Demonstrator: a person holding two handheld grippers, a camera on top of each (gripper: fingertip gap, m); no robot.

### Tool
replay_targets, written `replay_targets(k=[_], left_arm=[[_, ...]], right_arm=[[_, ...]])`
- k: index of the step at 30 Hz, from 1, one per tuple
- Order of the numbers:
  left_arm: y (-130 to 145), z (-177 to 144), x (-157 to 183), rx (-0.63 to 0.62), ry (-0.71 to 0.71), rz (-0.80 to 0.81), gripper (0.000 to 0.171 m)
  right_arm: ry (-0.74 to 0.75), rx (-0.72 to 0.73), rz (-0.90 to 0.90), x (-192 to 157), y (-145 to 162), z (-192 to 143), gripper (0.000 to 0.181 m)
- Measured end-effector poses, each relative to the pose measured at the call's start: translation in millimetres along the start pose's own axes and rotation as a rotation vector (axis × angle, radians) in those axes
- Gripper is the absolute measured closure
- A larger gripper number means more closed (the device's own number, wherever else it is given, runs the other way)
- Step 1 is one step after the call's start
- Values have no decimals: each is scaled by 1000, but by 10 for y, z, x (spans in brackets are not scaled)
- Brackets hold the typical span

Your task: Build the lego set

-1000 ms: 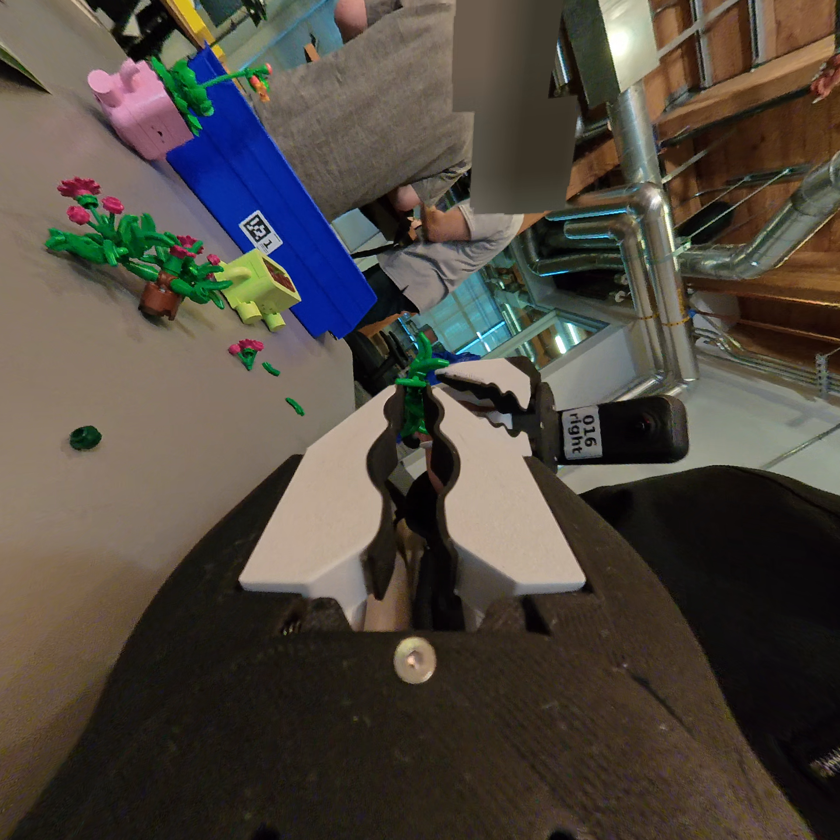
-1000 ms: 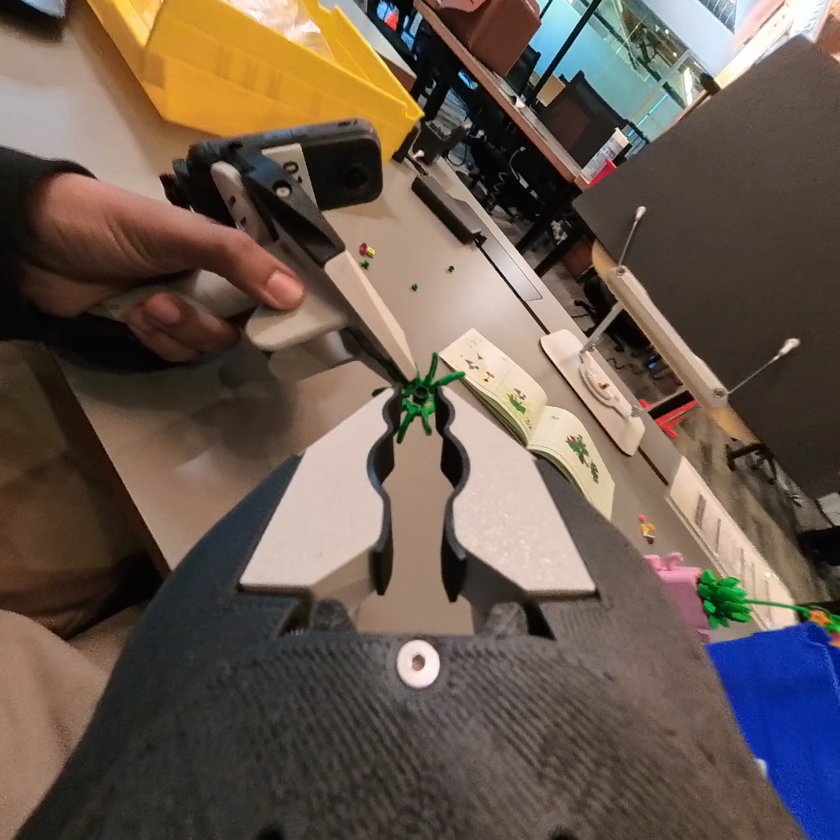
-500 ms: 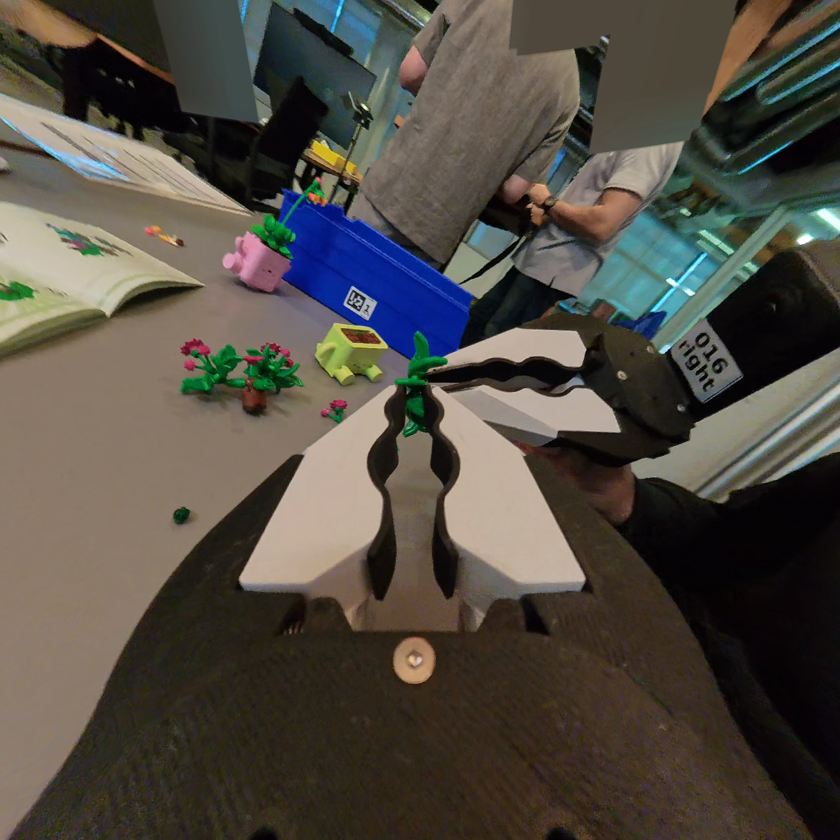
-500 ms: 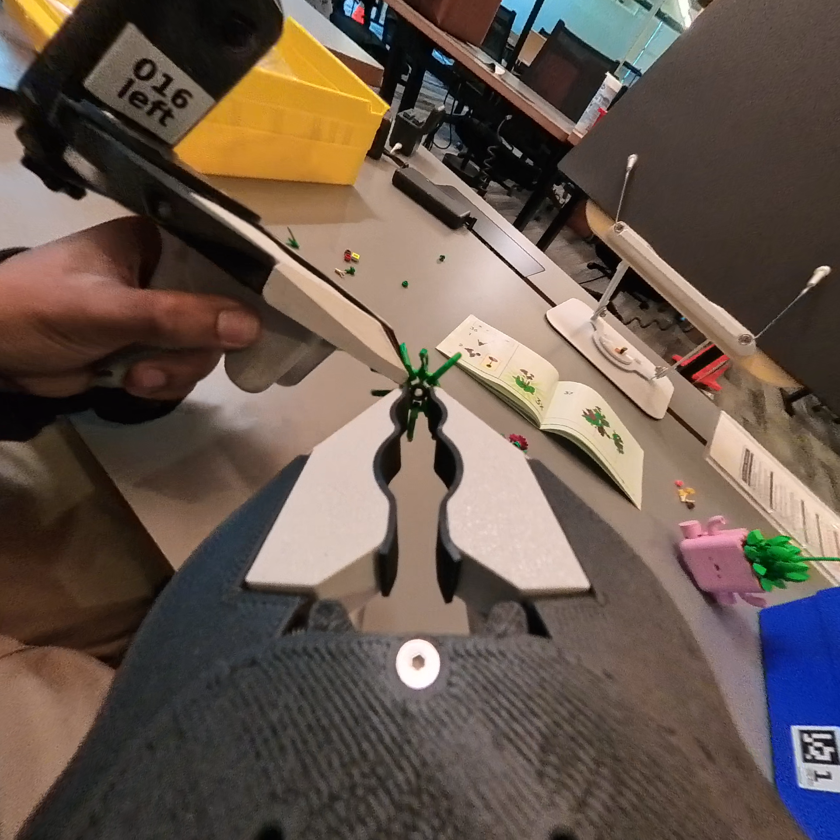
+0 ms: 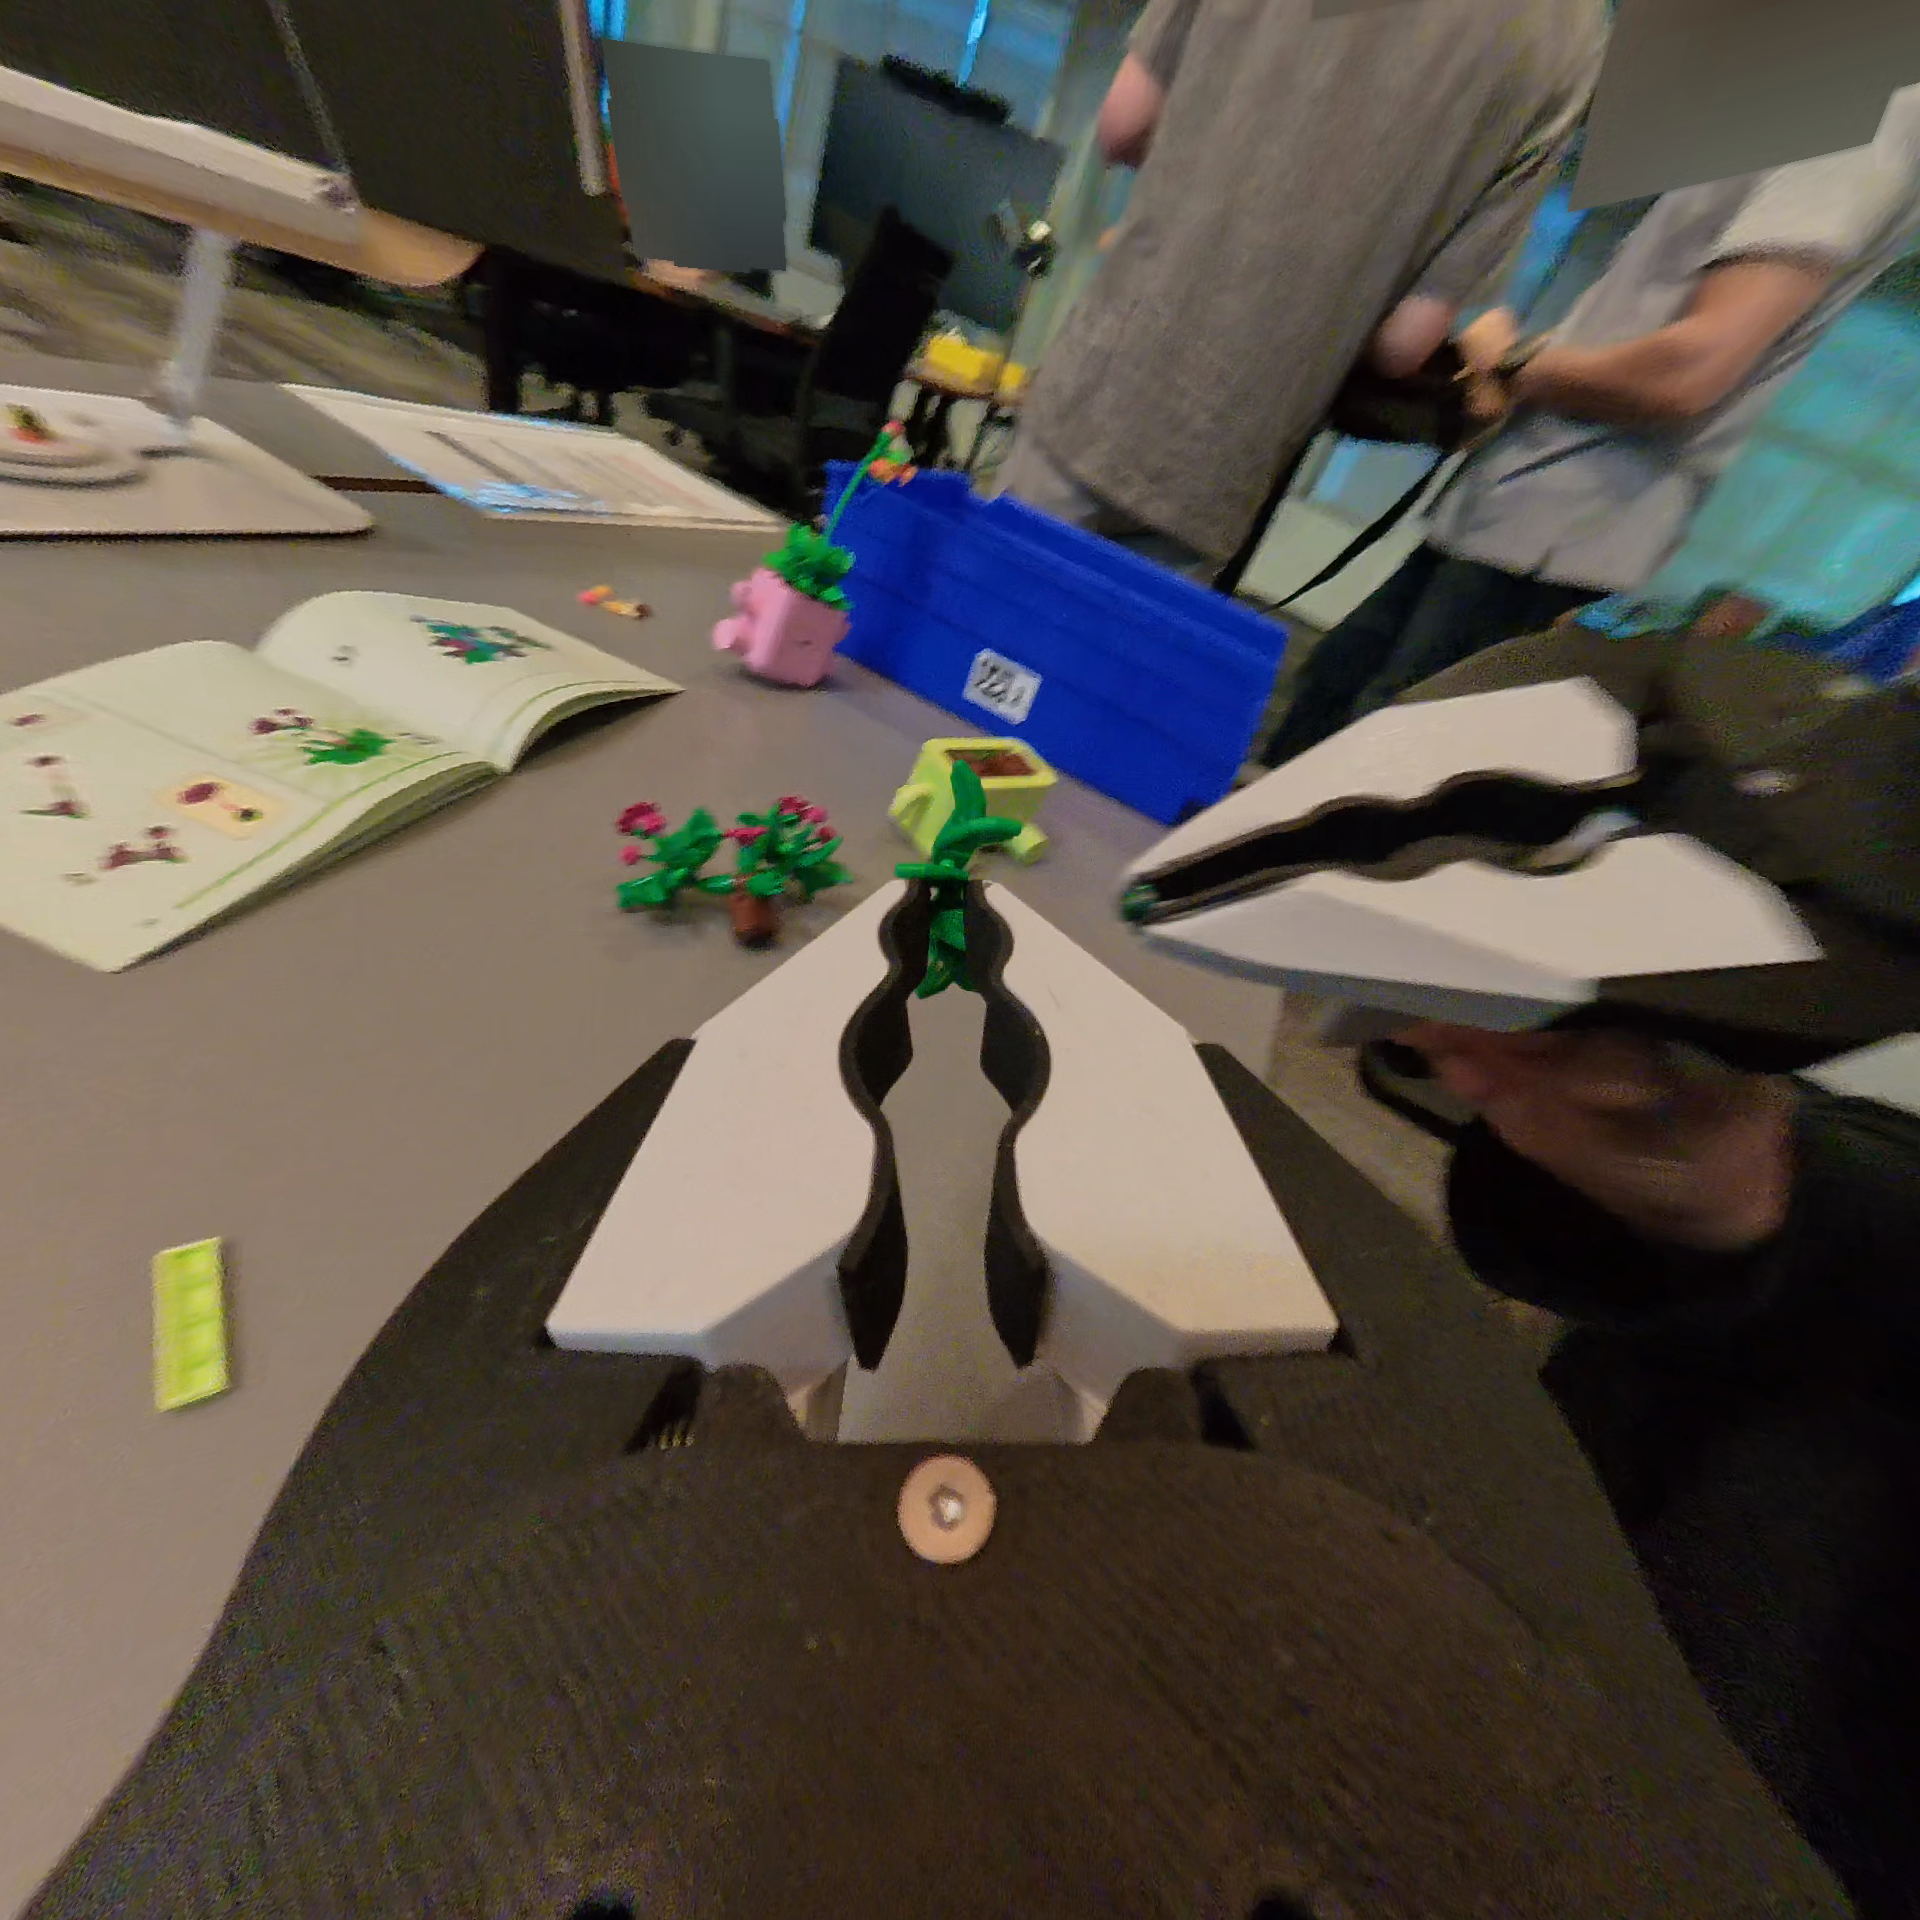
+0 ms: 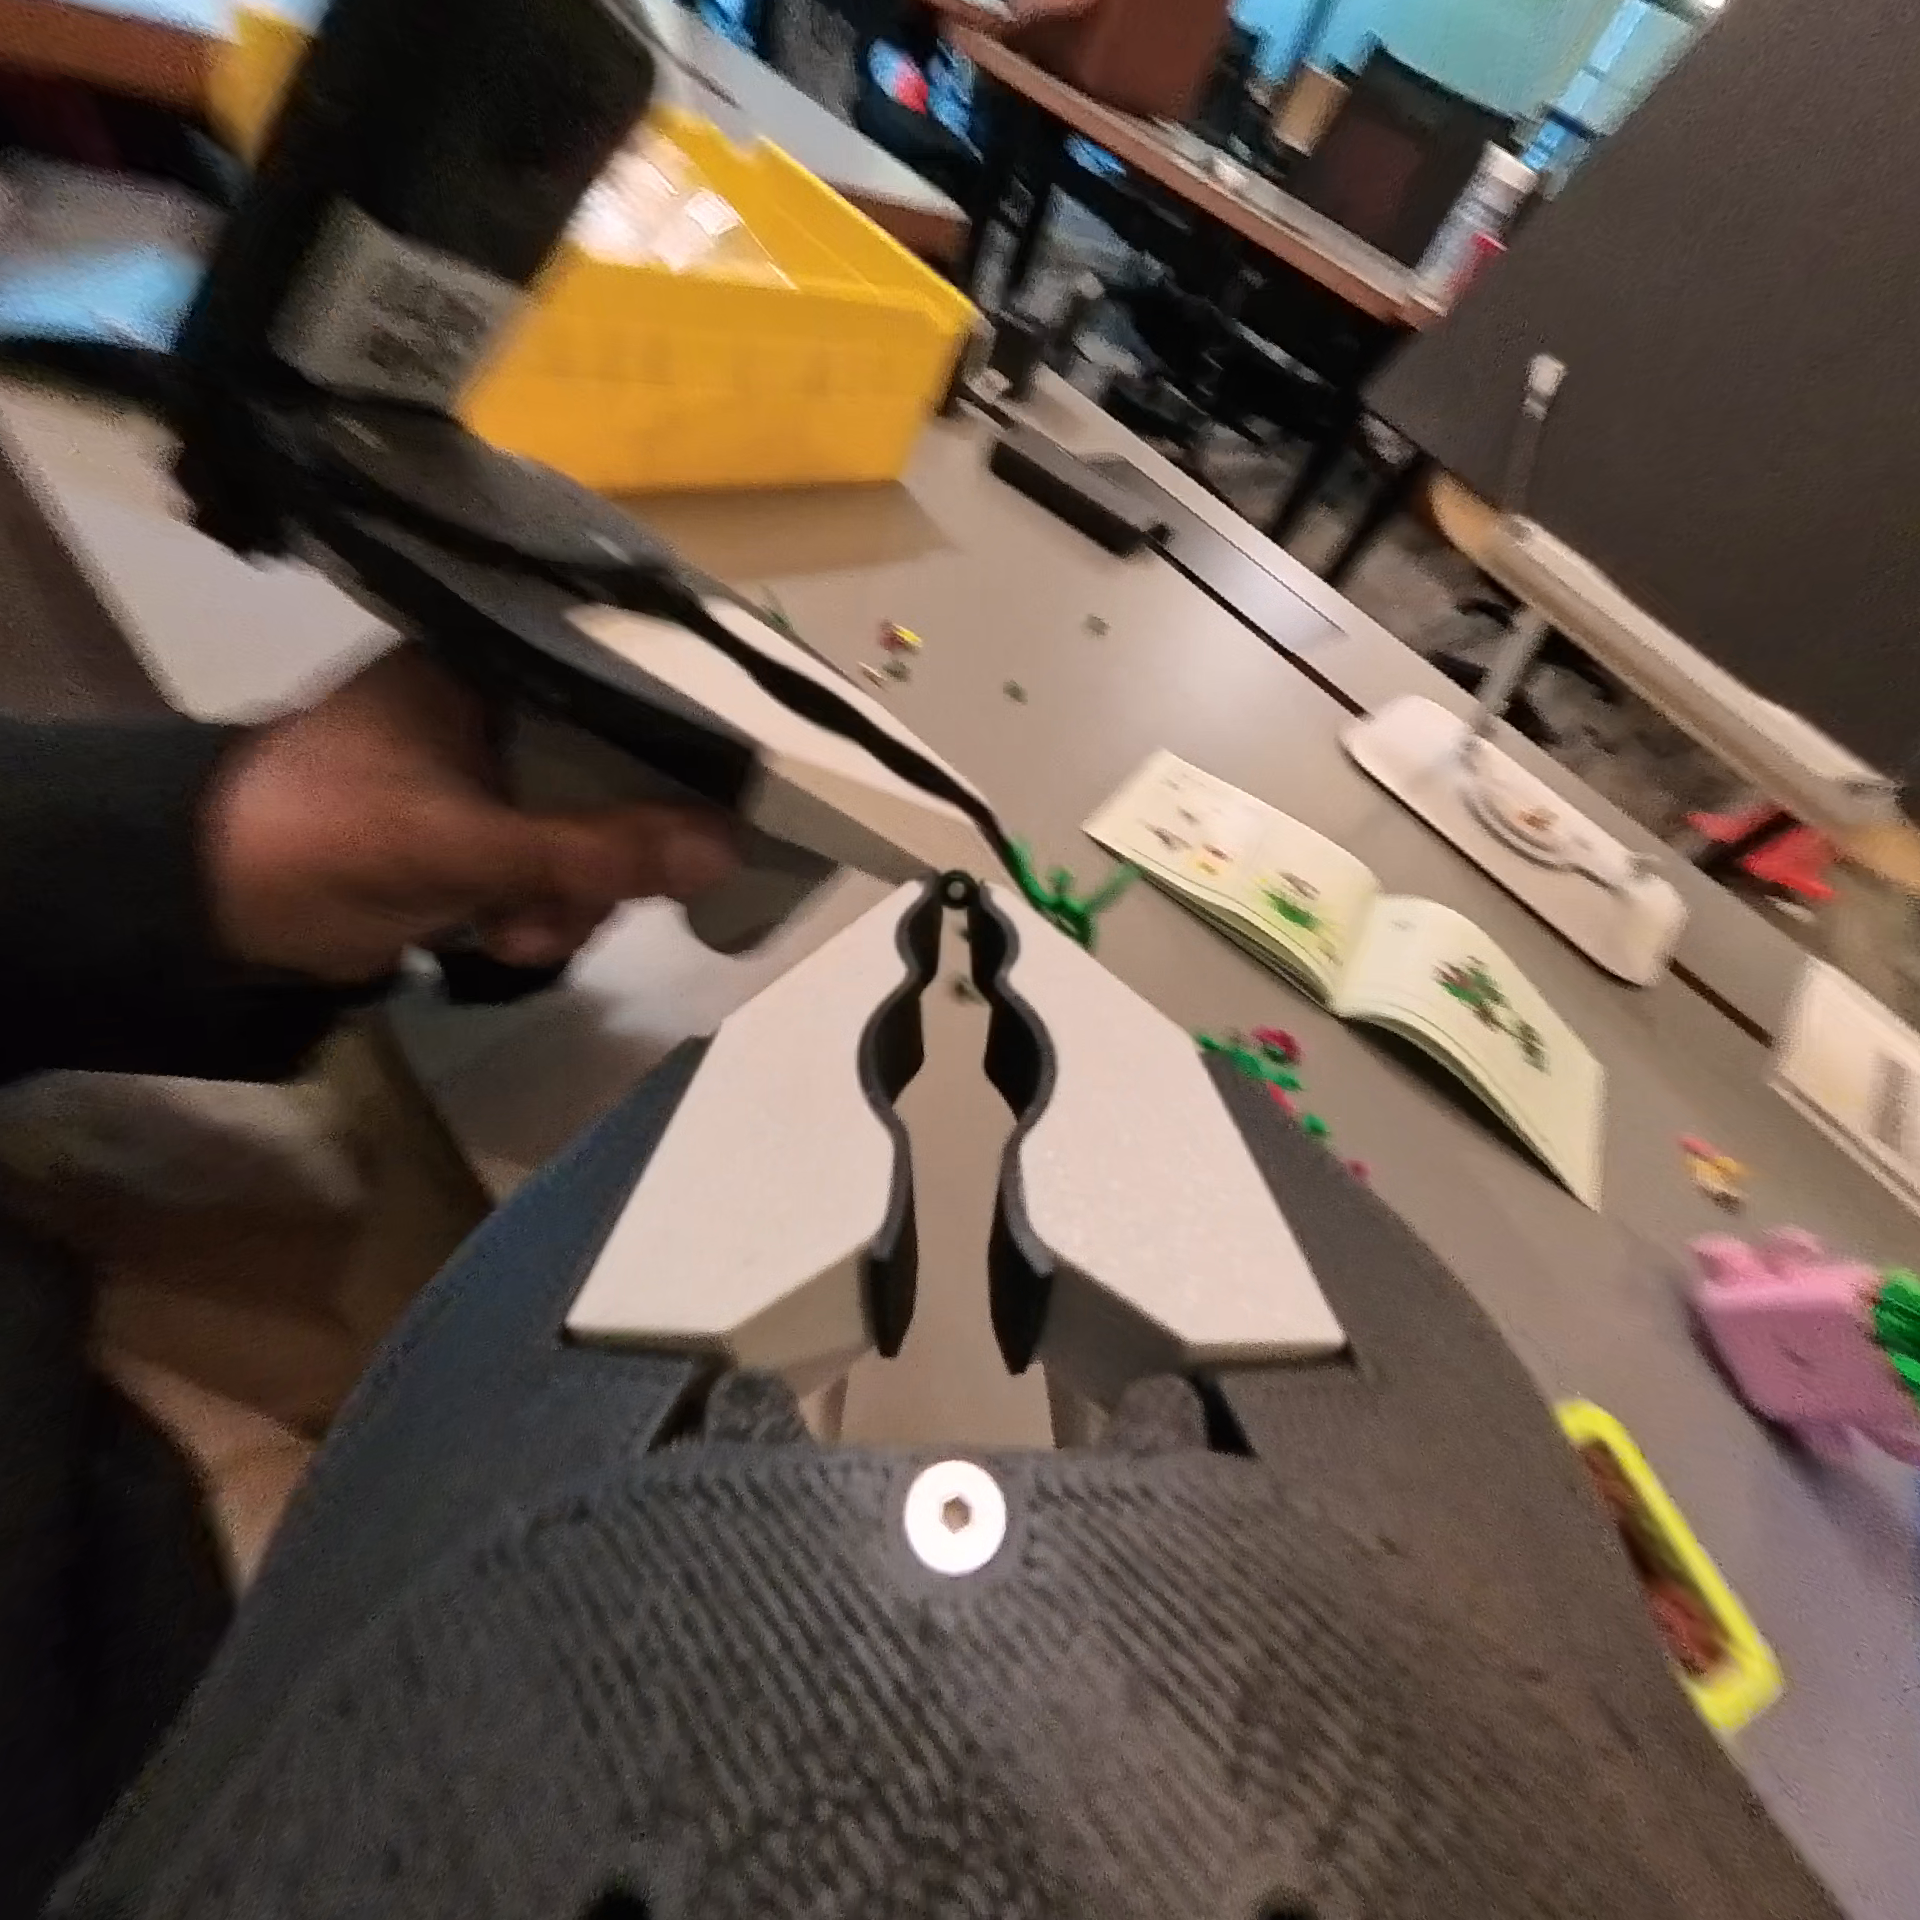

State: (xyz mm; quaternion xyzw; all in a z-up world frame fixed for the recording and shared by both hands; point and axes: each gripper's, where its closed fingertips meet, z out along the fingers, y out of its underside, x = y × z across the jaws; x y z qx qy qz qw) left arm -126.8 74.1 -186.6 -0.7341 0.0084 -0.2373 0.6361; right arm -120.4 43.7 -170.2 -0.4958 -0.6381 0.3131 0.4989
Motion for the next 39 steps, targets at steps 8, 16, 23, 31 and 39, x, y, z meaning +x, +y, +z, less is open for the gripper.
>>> replay_targets(k=[8, 16, 23, 31, 39], left_arm=[[-193, -196, -166, 108, 39, -111, 168], [-251, -248, -210, 192, 175, -331, 168], [-229, -249, -254, 184, 190, -359, 168], [-126, -201, -45, 61, 280, -179, 168], [30, -198, 342, -59, 521, -151, 168]], right_arm=[[58, 54, 87, 220, -35, -56, 177], [-84, -311, 301, 176, 898, 101, 177], [-117, -464, 321, 87, 1222, 117, 173], [-137, -153, 409, 353, 648, -80, 154], [-395, 72, 500, 79, 230, -213, 161]])
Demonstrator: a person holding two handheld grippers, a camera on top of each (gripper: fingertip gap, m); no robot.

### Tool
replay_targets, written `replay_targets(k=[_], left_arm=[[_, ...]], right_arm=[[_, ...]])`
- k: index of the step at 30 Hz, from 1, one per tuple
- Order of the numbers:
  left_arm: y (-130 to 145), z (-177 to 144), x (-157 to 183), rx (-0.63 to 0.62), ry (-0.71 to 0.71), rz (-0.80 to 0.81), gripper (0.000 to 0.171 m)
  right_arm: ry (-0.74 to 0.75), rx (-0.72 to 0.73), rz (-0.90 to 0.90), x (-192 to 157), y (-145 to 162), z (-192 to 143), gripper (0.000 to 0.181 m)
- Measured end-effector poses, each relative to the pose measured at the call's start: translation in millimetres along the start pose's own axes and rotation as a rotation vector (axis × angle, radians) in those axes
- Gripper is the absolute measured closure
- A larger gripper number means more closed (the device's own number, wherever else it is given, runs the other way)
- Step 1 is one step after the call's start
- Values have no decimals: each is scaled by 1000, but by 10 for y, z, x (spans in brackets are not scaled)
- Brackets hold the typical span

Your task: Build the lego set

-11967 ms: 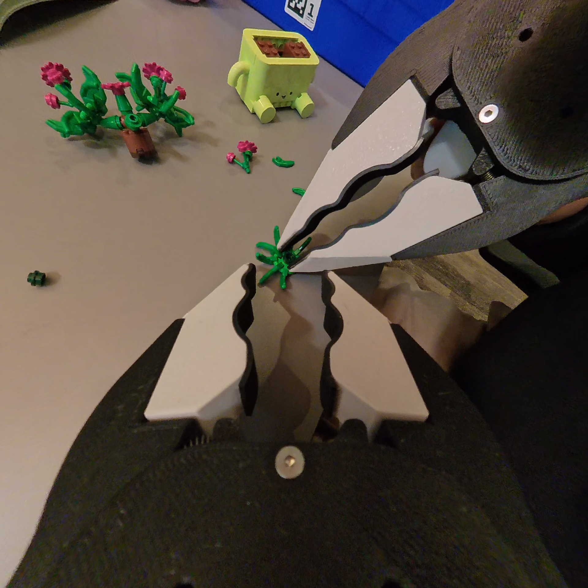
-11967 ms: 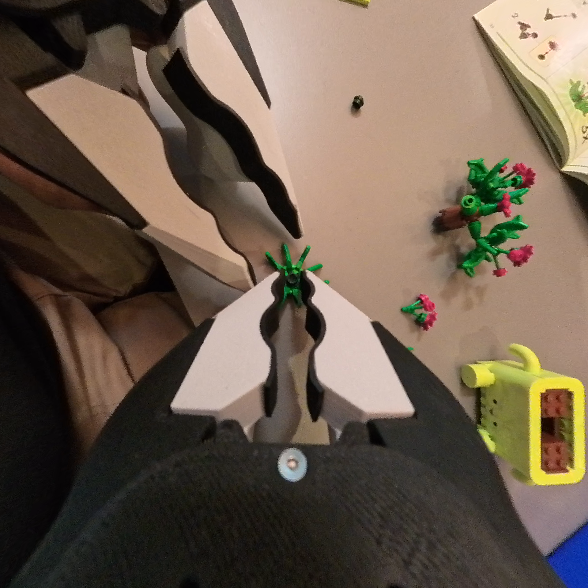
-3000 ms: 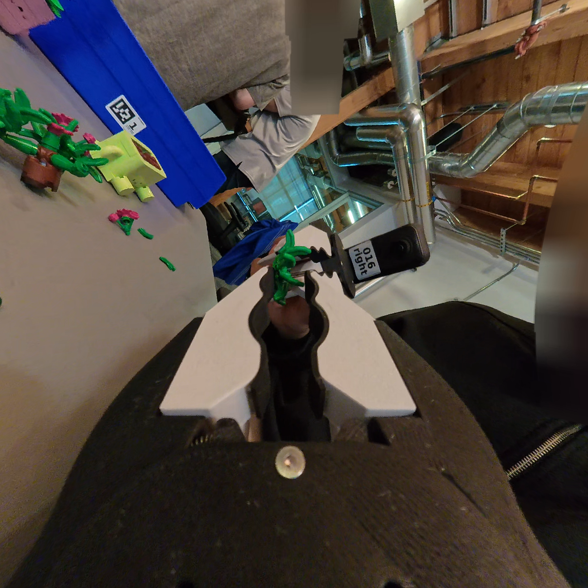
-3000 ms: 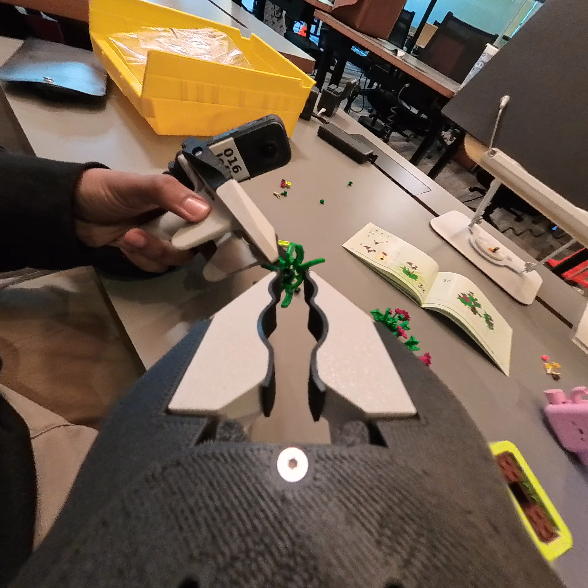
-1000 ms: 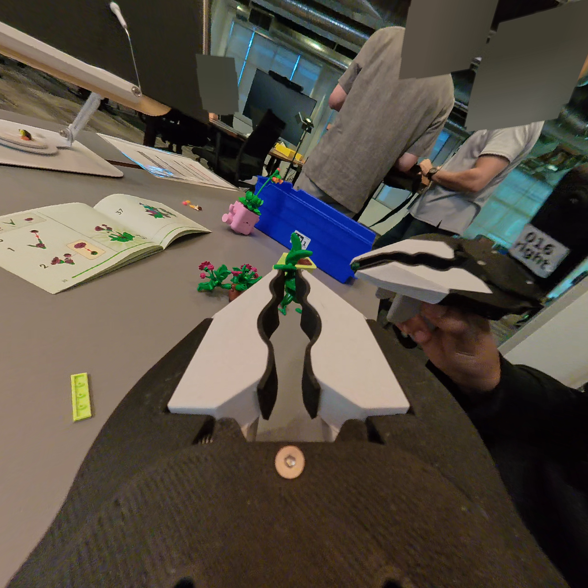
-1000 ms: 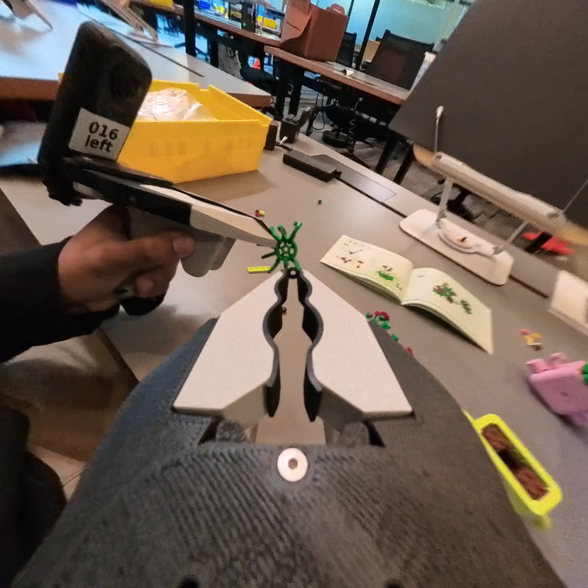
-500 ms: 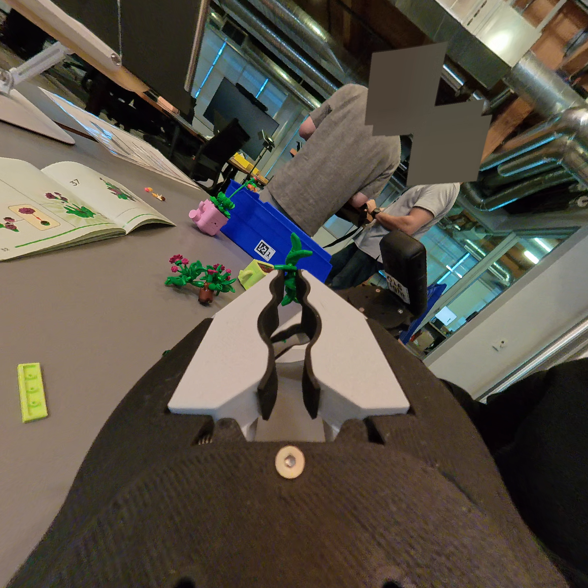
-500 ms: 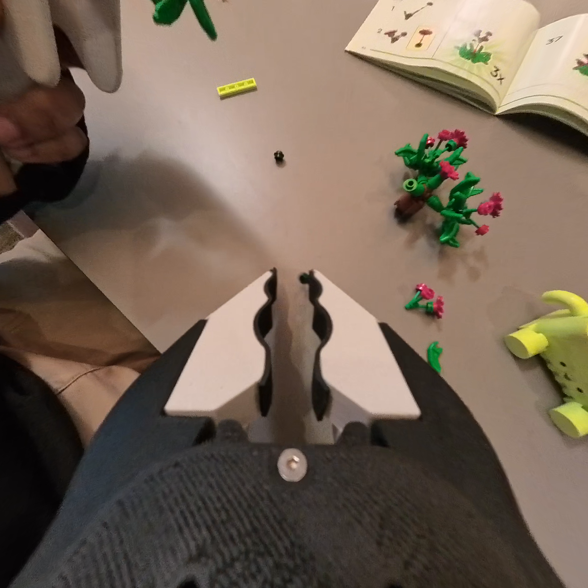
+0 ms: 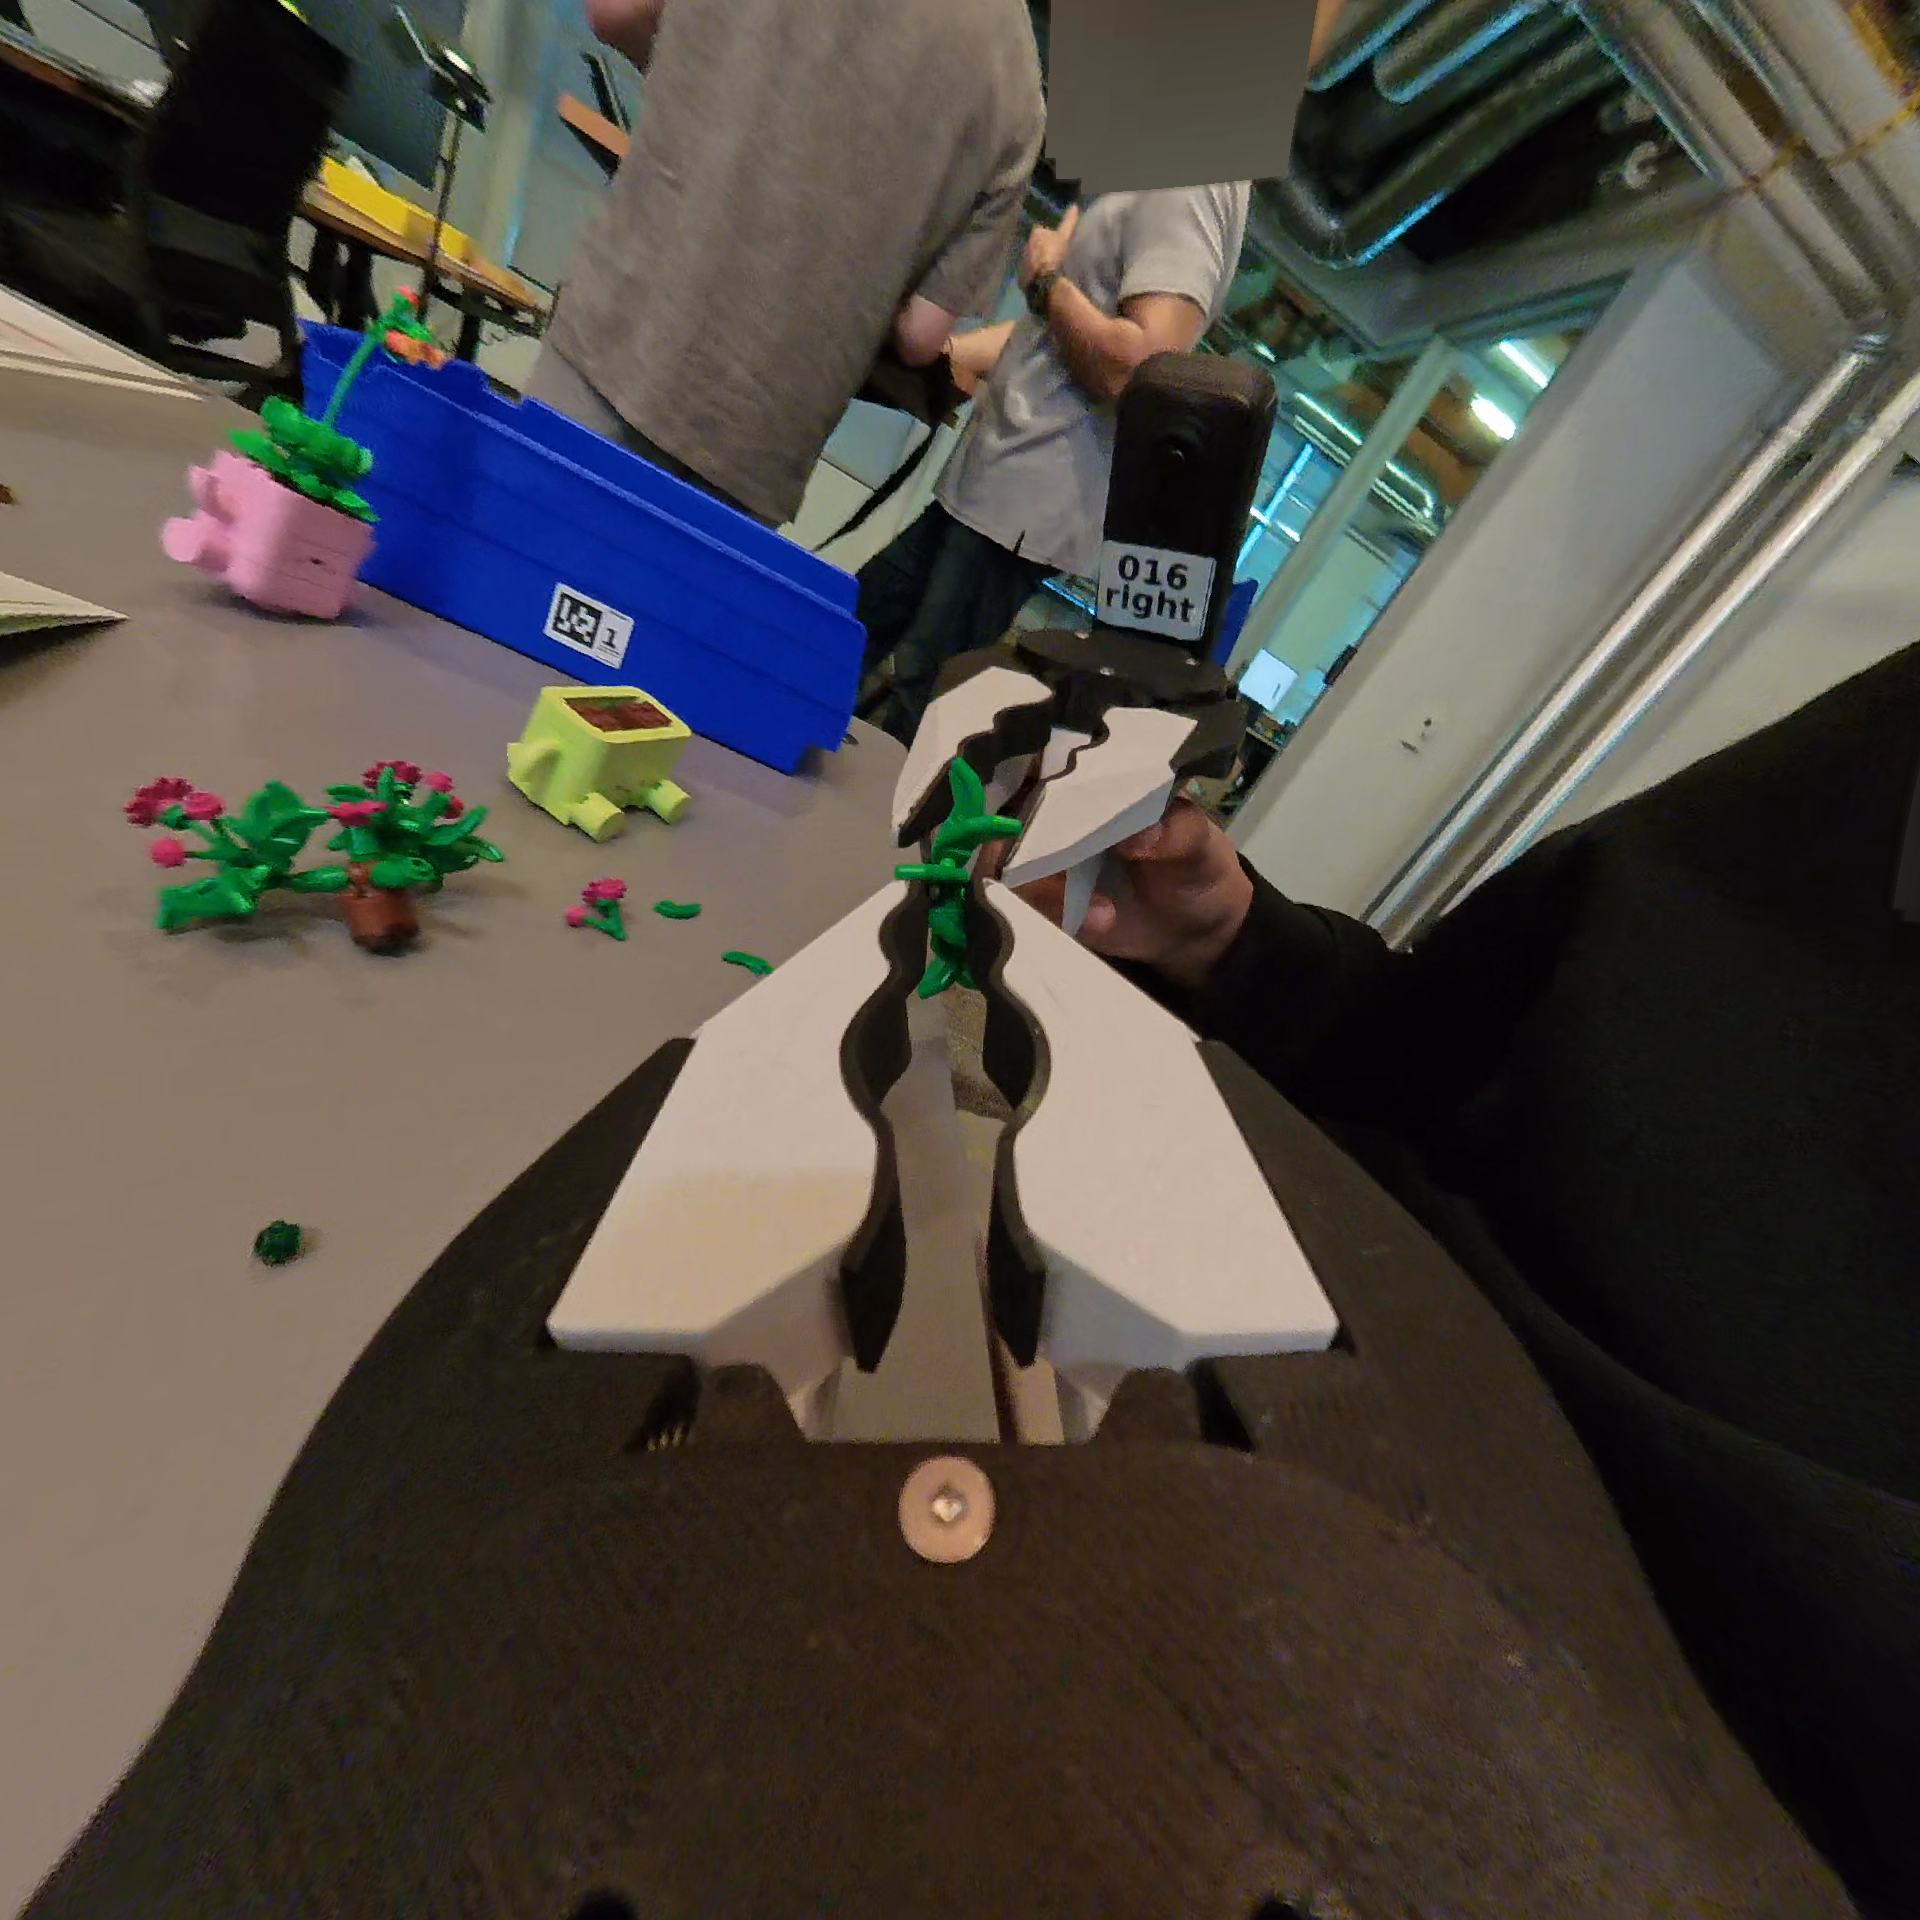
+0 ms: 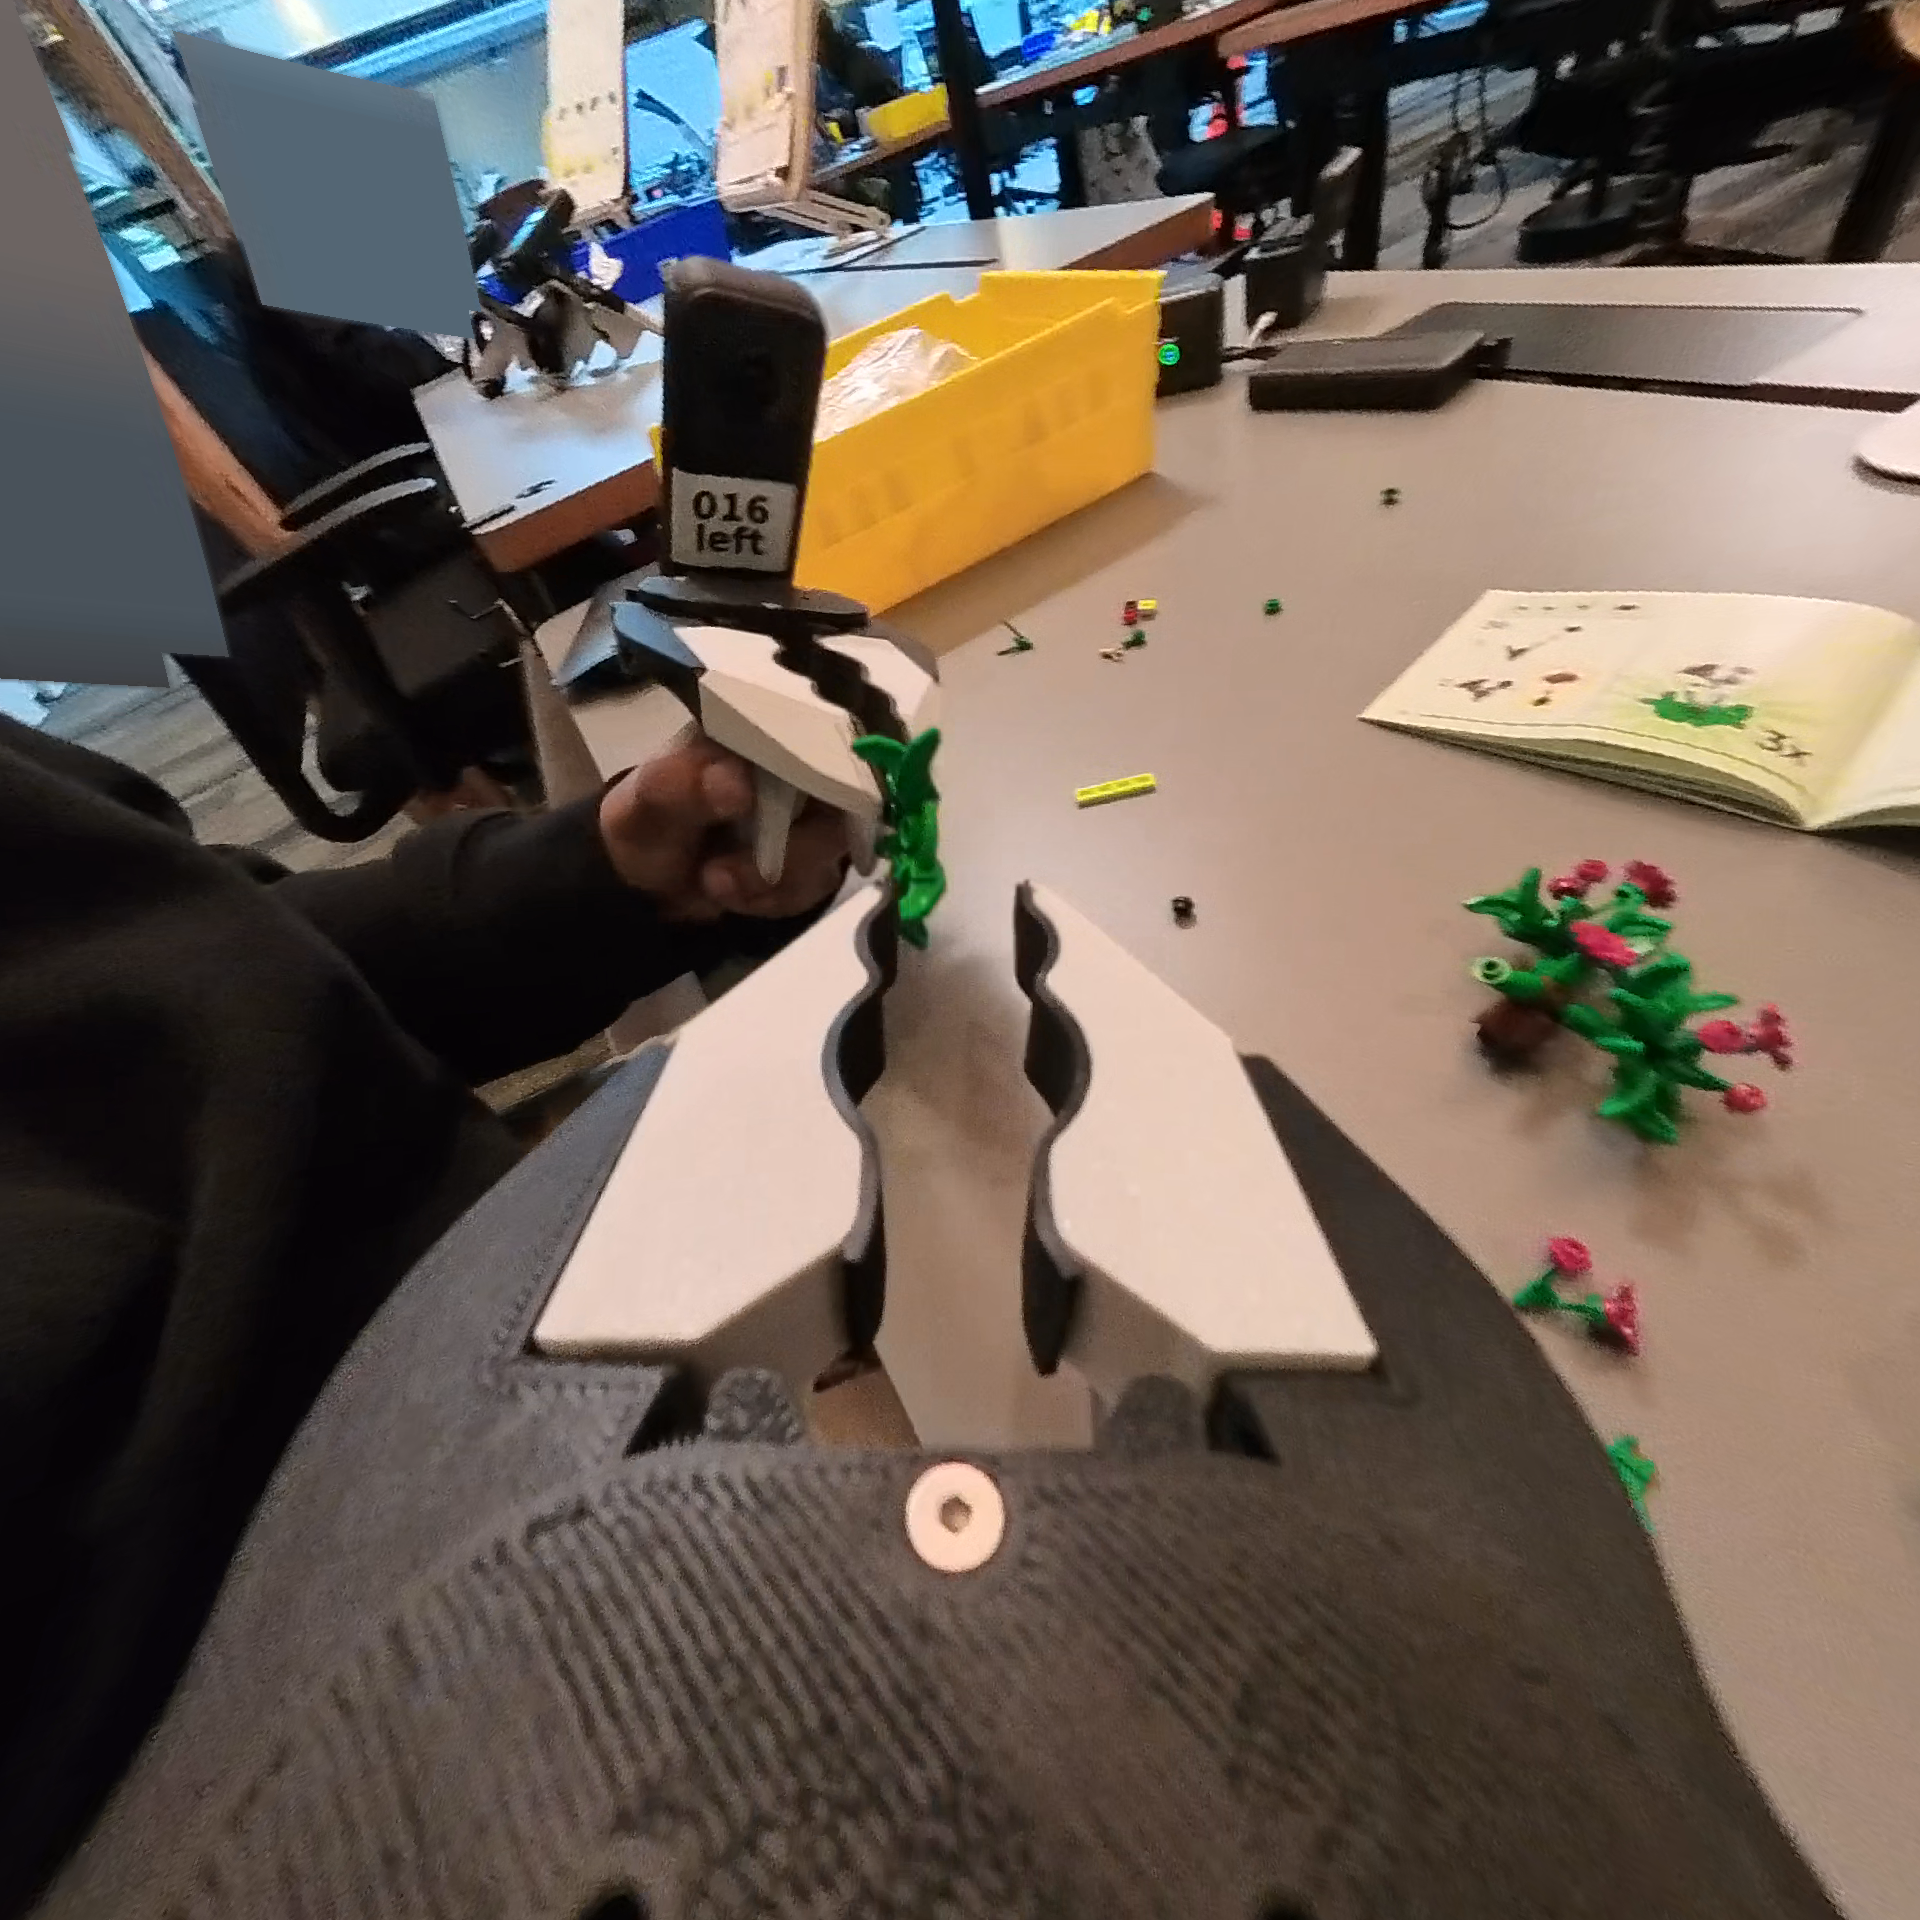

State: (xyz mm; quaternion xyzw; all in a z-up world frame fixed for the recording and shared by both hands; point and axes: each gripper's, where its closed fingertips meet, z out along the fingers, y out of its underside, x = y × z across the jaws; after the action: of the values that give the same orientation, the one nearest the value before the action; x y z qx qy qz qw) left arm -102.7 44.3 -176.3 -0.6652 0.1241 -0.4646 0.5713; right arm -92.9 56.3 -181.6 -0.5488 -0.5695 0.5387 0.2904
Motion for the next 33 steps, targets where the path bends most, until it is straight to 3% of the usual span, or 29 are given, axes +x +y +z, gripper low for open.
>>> replay_targets(k=[6, 10, 11, 13, 16, 21, 23, 26, 30, 33], left_arm=[[97, 66, 44, -55, 21, 12, 168], [121, 85, 58, -68, 25, 25, 168], [116, 81, 12, -65, -5, 26, 163], [66, 35, -155, -35, -110, 24, 133], [-46, -118, -347, 26, -222, 3, 116], [-85, -259, -460, 45, -269, -25, 122], [-73, -262, -480, 40, -282, -32, 123], [-50, -251, -486, 25, -288, -29, 125], [-9, -236, -496, 1, -287, -36, 127], [13, -219, -486, -9, -273, -49, 127]], right_arm=[[-51, -21, -33, -131, 11, 37, 165], [-31, -41, -56, -118, 48, 51, 178], [-21, -53, -70, -109, 62, 51, 179], [43, -58, -131, -51, 57, 44, 181], [268, -140, -391, 125, 126, 43, 181], [569, -617, -900, 357, 691, 158, 180], [586, -690, -1032, 328, 797, 219, 180], [542, -713, -1002, 250, 888, 281, 179], [493, -734, -919, 214, 940, 245, 156], [445, -641, -792, 172, 854, 174, 156]])
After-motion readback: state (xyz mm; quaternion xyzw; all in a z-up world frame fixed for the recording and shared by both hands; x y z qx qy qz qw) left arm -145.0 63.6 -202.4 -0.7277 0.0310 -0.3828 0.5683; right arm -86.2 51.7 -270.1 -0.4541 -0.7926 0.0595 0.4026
